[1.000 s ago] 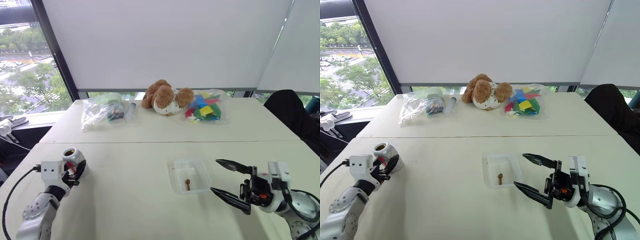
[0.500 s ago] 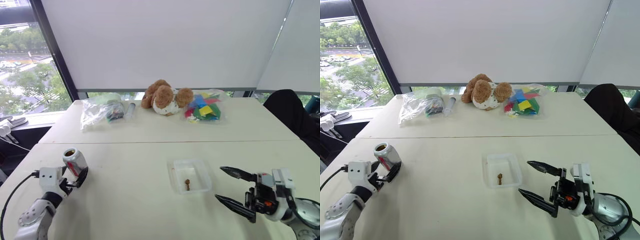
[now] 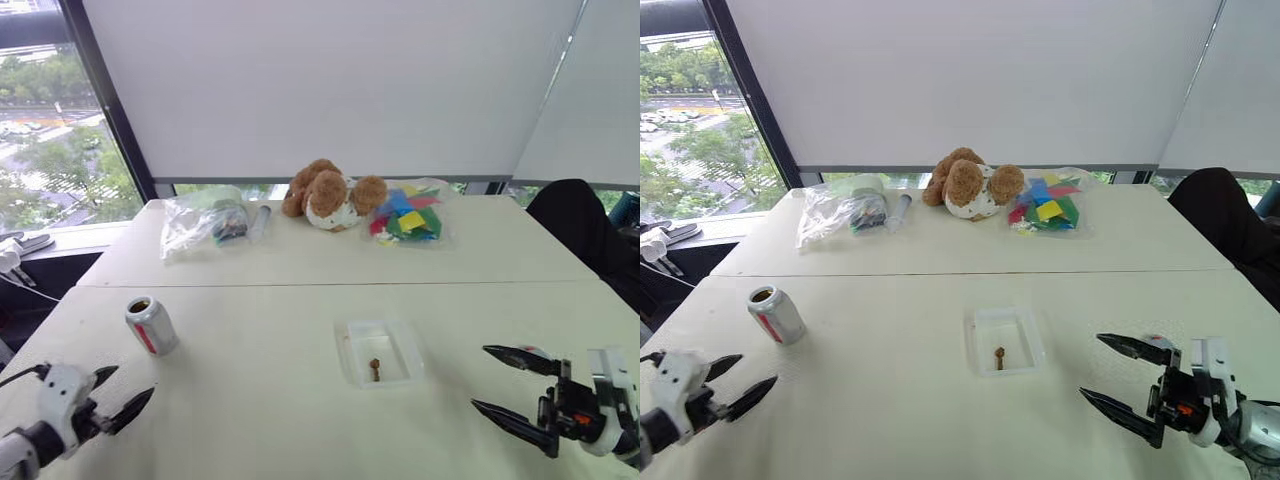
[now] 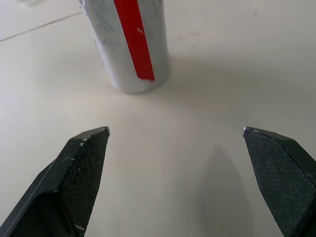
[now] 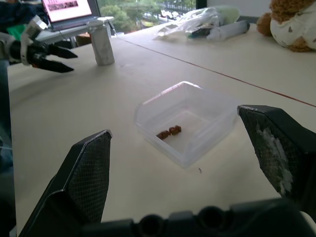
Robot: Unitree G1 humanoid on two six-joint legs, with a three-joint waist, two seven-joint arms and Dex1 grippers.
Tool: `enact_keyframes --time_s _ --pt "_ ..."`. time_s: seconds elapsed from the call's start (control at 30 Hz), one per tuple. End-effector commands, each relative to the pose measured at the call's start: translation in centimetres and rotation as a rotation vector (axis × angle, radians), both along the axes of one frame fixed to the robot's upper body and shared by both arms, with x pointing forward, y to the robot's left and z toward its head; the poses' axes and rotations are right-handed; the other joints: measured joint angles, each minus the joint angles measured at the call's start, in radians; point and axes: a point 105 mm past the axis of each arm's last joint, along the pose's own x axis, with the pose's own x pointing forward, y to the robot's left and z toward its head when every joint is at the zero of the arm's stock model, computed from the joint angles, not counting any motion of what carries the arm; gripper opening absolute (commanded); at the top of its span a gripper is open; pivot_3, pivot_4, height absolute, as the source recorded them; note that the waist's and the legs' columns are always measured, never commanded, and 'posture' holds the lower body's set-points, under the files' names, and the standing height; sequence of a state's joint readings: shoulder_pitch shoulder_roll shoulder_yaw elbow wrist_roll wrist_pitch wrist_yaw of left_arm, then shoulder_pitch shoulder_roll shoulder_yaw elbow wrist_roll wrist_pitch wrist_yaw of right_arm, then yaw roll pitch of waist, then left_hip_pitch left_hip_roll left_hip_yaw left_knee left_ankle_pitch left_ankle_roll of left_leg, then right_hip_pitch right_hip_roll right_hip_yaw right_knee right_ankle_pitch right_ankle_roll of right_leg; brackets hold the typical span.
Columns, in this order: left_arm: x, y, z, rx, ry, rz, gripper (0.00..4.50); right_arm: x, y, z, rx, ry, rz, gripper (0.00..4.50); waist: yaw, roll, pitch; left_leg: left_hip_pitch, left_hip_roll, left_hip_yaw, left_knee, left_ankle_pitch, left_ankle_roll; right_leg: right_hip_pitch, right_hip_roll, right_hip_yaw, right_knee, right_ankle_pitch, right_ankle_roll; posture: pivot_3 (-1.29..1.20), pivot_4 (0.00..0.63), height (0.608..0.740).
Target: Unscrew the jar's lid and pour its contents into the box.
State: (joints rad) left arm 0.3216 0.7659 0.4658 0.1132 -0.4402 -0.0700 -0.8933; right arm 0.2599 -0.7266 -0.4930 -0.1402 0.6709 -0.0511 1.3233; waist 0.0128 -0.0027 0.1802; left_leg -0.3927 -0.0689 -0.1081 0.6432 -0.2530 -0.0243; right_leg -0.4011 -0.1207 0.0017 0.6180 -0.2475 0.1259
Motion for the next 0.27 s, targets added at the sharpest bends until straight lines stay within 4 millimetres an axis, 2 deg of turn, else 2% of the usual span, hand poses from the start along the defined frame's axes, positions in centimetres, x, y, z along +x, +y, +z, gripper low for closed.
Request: enact_keyframes --time_s 0.03,0.17,0.27 --pt "-1.6 -0.6 2.1 0.112 -0.029 -0.146 4.45 -0.2 -0.5 1.7 -0.053 -0.049 0.006 4.5 0.0 0.0 0.0 0.0 0.0 0.0 0.0 0.0 0.0 0.0 0.0 0.0 -0.001 0.0 0.0 0.0 0.15 0.74" --pt "-3.3 -1.5 2.2 0.173 0.022 -0.245 4.45 0.4 -0.2 2.9 -0.097 -0.054 0.042 4.5 -0.001 0.001 0.0 -0.001 0.0 0.001 -0.001 -0.002 -0.002 0.0 -0.002 0.002 -0.003 0.0 -0.001 0.0 0.15 0.74" --pt "-2.9 -1.5 2.8 0.161 -0.002 -0.236 4.45 1.4 0.6 3.5 -0.09 -0.072 0.06 4.5 -0.001 0.001 0.0 -0.001 0.001 0.002 -0.001 -0.002 -0.002 0.0 -0.002 0.002 -0.003 0.0 -0.001 0.0 0.15 0.74"
